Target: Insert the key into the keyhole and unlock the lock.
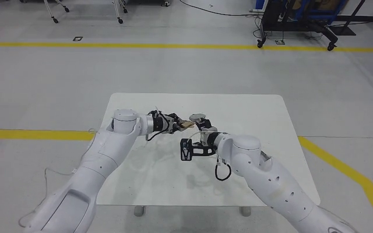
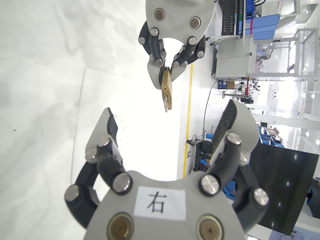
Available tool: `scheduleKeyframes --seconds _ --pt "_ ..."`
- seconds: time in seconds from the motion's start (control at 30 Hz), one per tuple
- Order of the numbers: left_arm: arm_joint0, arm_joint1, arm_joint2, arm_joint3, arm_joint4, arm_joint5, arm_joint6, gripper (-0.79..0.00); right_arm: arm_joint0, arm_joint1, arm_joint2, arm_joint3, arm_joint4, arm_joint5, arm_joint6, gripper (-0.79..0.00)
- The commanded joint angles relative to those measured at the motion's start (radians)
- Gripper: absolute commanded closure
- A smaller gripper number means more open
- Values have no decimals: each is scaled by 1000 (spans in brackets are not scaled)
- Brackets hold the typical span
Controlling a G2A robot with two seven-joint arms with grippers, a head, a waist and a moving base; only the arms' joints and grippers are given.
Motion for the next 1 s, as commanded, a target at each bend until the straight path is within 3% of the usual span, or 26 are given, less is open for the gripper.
scheduleKeyframes --seconds 0.0,0.2,0.3,0.33,0.47,0.53,0.73,0.97 --pt "12 3 -17 -19 11 -58 52 0 -20 -1 38 9 68 71 -42 -785" --pt "71 16 -76 -95 9 -165 116 0 -119 9 153 39 256 201 -322 -785" --pt "94 21 -98 -120 -2 -171 120 0 -160 14 176 96 247 262 -433 -785" --pt "99 22 -101 -129 3 -173 122 0 -171 14 172 108 230 292 -441 -723" --pt "119 28 -117 -160 25 -190 134 0 -192 7 137 128 201 355 -477 -616" --pt "129 30 -123 -172 30 -188 134 0 -185 5 126 138 197 357 -482 -628" --pt "147 35 -128 -210 82 -201 142 0 -169 -2 115 147 179 387 -466 -505" --pt "165 39 -126 -248 144 -204 153 0 -141 -11 89 149 142 394 -418 -453"
